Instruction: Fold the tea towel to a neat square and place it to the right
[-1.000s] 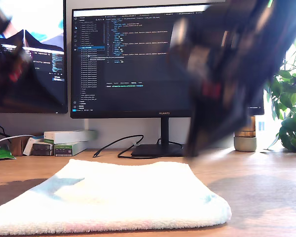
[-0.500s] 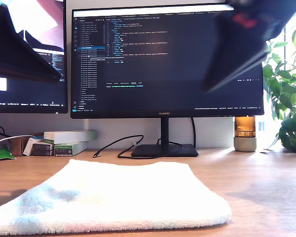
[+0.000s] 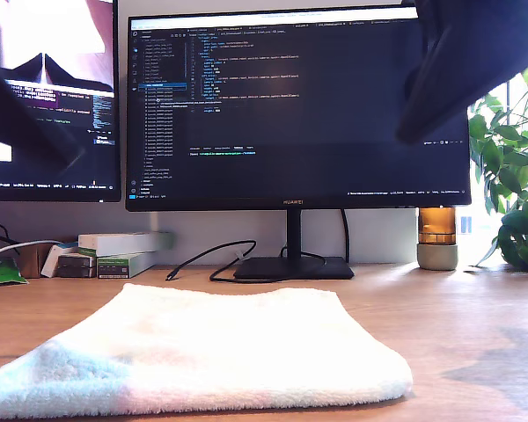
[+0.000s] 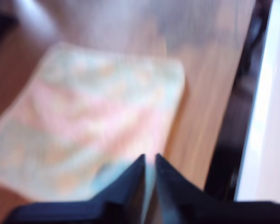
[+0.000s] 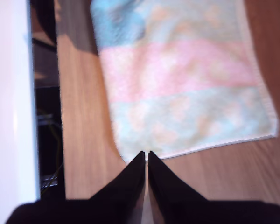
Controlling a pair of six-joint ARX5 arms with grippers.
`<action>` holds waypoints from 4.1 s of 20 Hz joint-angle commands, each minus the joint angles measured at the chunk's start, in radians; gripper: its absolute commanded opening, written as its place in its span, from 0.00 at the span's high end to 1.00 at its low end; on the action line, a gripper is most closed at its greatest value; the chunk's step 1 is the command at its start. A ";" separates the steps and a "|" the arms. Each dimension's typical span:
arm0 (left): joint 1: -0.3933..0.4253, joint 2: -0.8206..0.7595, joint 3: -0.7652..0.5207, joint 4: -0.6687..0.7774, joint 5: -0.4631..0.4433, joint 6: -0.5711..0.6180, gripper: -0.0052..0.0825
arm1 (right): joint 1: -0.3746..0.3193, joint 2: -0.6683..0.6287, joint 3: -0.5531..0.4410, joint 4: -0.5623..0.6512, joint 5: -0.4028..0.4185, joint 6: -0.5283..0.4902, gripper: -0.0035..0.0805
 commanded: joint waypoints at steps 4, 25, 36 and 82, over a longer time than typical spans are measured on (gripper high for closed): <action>-0.044 0.046 -0.008 -0.117 -0.053 0.186 0.53 | 0.031 0.074 -0.019 -0.039 -0.016 -0.072 0.58; 0.088 0.538 -0.008 0.112 -0.120 0.436 0.53 | 0.048 0.130 -0.019 0.023 0.012 -0.050 0.58; 0.089 0.566 -0.001 0.042 -0.043 0.465 0.96 | 0.075 0.130 -0.019 0.036 -0.006 -0.012 0.58; 0.069 0.487 0.461 -0.373 0.105 0.303 0.96 | 0.146 0.484 -0.018 0.050 0.156 0.000 0.97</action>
